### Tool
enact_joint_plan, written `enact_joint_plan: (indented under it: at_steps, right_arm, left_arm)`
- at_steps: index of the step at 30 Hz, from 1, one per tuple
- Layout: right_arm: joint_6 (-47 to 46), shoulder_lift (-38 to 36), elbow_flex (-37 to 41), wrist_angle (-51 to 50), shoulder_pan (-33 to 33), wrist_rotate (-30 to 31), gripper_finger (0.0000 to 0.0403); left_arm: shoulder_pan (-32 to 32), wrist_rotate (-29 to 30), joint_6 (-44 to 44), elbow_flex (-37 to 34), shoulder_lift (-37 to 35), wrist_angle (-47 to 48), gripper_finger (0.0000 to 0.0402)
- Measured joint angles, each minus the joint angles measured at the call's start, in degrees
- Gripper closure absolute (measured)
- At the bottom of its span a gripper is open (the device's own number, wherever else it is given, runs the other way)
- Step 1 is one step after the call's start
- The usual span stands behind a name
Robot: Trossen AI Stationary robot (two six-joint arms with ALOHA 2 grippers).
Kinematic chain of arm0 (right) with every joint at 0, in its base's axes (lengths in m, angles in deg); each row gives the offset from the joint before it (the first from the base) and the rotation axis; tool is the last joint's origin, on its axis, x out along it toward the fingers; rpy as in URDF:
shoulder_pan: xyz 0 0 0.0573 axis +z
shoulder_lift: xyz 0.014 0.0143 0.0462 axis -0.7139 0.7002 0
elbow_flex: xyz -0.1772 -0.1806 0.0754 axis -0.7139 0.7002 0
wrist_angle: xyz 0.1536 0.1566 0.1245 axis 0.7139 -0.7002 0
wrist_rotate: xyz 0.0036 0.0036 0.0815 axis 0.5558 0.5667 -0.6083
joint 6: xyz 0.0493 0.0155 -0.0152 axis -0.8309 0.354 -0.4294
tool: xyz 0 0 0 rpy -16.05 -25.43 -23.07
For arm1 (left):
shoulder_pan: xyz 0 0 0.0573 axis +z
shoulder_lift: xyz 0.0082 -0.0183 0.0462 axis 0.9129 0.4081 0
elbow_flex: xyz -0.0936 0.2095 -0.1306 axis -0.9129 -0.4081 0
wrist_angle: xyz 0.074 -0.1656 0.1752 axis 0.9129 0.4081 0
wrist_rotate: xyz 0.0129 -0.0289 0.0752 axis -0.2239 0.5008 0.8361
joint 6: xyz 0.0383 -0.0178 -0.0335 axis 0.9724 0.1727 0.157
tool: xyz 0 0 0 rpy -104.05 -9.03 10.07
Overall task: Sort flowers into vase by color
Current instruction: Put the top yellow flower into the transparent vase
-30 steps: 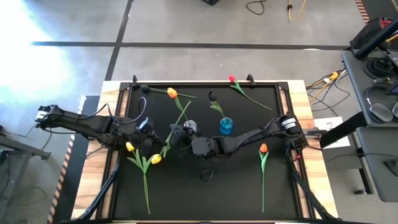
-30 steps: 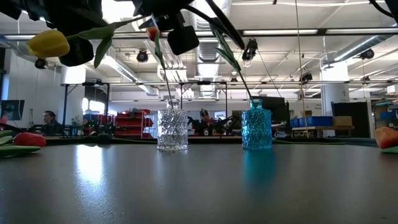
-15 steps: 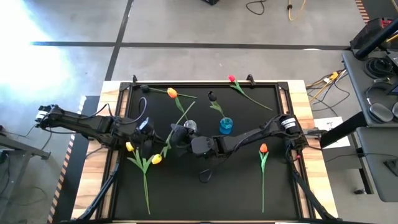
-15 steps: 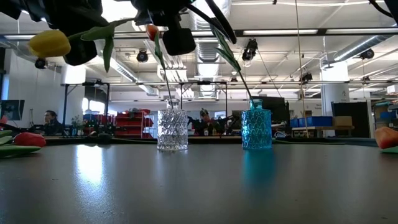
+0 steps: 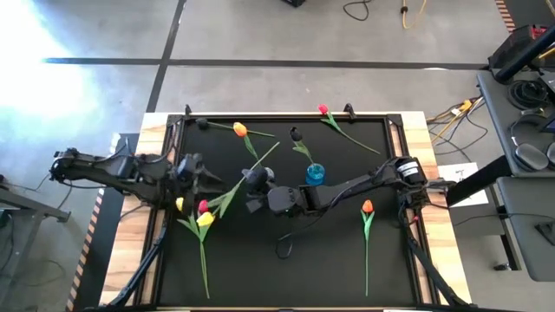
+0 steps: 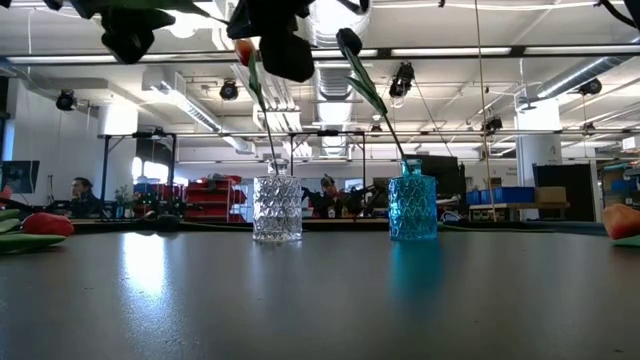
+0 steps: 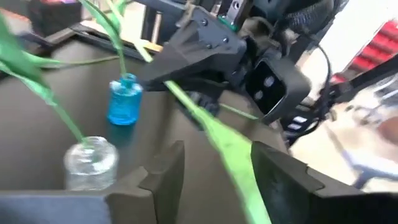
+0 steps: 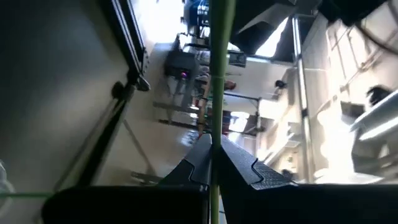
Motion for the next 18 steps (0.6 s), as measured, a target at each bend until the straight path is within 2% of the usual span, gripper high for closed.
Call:
enact_joint_plan:
  at_steps: [5, 10, 12, 14, 18]
  right_arm:
    - [-14.69, -2.43, 0.0, -4.68, -0.35, -5.55, 0.0394]
    - [-39.79, -7.42, 0.0, -17.28, -2.88, -18.63, 0.0394]
    - [-46.98, -9.05, 0.25, -19.48, -4.08, -24.13, 0.0394]
    - [-51.07, -10.16, 0.97, -20.11, -4.95, -27.45, 0.0394]
    - [-53.32, -11.06, 3.38, -19.58, -6.32, -31.28, 0.0394]
  left_arm:
    - [-0.16, 1.87, 7.91, 0.01, -3.33, 0.54, 0.0214]
    - [-0.44, 8.06, 16.85, -2.29, -6.69, -2.34, 0.0215]
    - [-0.42, 9.17, 20.64, -4.06, -7.95, -6.12, 0.0215]
    - [-0.43, 9.15, 23.63, -6.01, -8.84, -10.07, 0.0215]
    - [-0.42, 9.07, 26.77, -10.92, -10.43, -17.3, 0.0221]
